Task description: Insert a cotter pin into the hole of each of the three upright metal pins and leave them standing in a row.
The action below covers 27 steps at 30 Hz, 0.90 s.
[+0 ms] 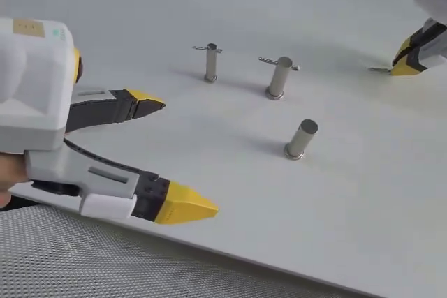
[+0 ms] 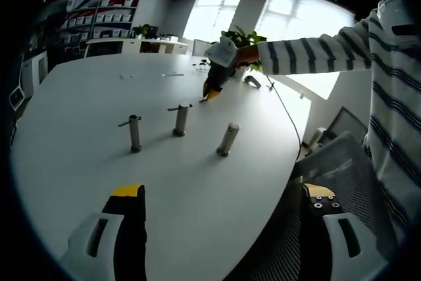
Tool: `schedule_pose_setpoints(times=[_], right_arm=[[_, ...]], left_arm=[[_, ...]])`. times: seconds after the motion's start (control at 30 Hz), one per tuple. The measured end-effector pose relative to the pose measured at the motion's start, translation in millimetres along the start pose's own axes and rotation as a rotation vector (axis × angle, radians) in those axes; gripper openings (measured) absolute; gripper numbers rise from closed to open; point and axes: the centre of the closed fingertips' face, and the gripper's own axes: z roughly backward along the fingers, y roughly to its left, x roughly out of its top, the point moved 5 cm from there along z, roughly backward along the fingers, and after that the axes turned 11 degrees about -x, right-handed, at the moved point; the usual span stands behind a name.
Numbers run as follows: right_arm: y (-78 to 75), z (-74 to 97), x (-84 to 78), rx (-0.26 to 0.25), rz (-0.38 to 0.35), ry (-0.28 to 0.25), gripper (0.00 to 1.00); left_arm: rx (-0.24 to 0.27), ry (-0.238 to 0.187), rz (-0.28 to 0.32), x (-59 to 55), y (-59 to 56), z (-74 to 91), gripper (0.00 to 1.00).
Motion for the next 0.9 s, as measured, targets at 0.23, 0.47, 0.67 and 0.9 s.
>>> schedule_pose_setpoints(times=[0.23, 0.47, 0.67, 0.9], right_arm=[[4.3, -0.9, -0.5, 0.033, -0.002, 0.0, 0.0], [6.0, -1.1, 0.0, 0.035, 0.009, 0.002, 0.0], [7.2, -0.1, -0.9, 0.027, -0.029, -0.01, 0.0], [9.6, 1.2, -0.4, -0.001, 0.002, 0.005, 0.0]], left_arm=[[0.001, 0.007, 0.009, -1.4, -4.0, -1.3, 0.97], [0.004, -0.001, 0.009, 2.2, -8.0, -3.3, 0.96], [0.011, -0.011, 0.01, 3.3, -7.5, -2.2, 0.96], [0.014, -0.01, -0.005, 6.3, -9.5, -1.3, 0.96]])
